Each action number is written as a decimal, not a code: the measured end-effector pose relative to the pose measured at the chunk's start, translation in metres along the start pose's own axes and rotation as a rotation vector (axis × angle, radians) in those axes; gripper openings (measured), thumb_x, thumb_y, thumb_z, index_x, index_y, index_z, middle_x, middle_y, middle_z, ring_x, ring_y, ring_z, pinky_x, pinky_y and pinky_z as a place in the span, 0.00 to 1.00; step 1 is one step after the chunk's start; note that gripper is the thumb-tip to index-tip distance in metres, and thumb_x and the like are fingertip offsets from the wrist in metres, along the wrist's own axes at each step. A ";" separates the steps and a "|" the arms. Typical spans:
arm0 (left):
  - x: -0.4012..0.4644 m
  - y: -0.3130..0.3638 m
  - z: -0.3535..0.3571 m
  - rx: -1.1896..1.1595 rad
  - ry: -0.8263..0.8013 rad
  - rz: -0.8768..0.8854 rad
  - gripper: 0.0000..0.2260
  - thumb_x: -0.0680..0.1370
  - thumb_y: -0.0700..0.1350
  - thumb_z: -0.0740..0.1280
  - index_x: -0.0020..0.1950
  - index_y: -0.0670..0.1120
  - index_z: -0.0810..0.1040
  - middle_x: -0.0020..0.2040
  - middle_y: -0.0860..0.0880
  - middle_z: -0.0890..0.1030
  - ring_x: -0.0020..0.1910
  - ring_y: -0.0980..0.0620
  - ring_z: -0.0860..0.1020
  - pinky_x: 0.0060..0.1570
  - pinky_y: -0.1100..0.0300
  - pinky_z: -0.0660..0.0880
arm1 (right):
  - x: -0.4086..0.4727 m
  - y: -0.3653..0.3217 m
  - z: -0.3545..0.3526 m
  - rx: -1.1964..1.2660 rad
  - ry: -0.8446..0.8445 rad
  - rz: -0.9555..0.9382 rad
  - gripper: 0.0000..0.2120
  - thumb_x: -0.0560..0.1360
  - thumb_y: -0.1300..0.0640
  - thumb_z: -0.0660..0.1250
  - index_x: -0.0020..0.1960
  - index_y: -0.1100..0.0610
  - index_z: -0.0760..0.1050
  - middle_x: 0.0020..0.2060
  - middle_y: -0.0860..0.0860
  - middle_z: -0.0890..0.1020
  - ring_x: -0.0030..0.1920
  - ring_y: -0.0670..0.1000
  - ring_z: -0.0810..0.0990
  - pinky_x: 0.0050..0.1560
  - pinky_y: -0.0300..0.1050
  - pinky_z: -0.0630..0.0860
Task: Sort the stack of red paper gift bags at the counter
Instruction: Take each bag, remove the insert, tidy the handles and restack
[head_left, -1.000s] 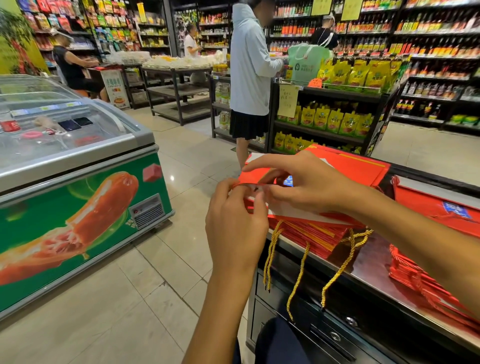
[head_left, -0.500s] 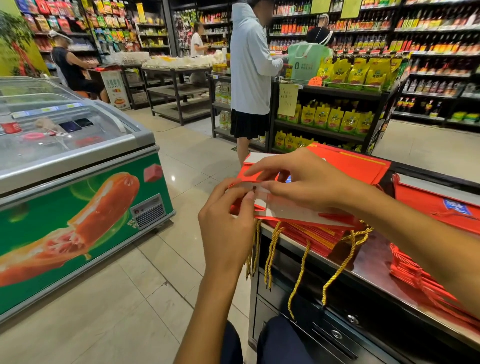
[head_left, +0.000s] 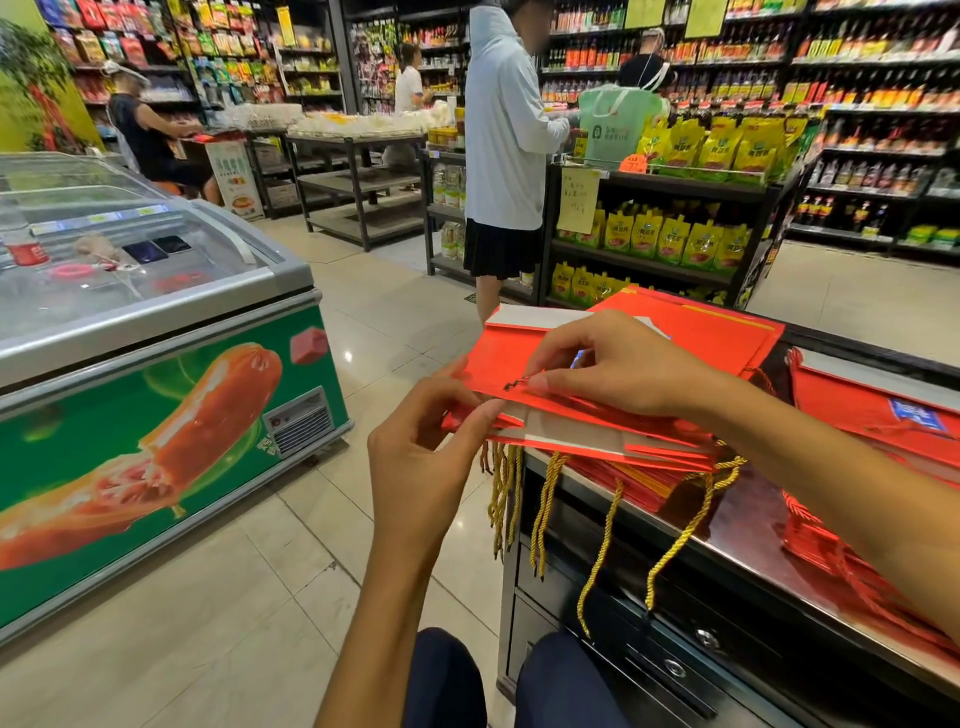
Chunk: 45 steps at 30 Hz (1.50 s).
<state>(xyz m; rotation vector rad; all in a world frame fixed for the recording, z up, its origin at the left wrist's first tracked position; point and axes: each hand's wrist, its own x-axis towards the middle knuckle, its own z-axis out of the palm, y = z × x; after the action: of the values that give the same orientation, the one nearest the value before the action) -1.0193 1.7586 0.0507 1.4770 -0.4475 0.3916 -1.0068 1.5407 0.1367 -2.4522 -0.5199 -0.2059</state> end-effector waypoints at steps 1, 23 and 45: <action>-0.001 0.001 0.000 -0.044 0.032 -0.031 0.04 0.78 0.45 0.74 0.48 0.50 0.80 0.62 0.53 0.83 0.64 0.54 0.80 0.55 0.52 0.82 | 0.000 0.001 0.002 0.002 0.022 -0.009 0.01 0.77 0.54 0.75 0.48 0.50 0.86 0.41 0.44 0.86 0.43 0.44 0.83 0.44 0.33 0.75; 0.018 -0.006 0.010 -0.017 -0.143 -0.612 0.12 0.81 0.41 0.69 0.64 0.48 0.77 0.50 0.42 0.85 0.40 0.47 0.87 0.35 0.51 0.84 | -0.005 0.019 0.003 -0.467 0.056 -0.133 0.09 0.79 0.48 0.71 0.58 0.43 0.78 0.44 0.41 0.82 0.44 0.45 0.79 0.44 0.52 0.78; 0.090 0.017 0.031 0.172 -0.334 -0.619 0.12 0.79 0.41 0.72 0.59 0.44 0.74 0.46 0.39 0.84 0.28 0.49 0.82 0.25 0.57 0.79 | -0.036 0.049 -0.039 -0.234 0.304 0.765 0.15 0.79 0.48 0.67 0.36 0.54 0.74 0.35 0.52 0.78 0.40 0.56 0.77 0.31 0.46 0.62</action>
<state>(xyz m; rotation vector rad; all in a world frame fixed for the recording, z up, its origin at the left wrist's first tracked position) -0.9521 1.7270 0.1129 1.7680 -0.1998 -0.3194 -1.0205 1.4697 0.1316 -2.5826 0.6029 -0.3170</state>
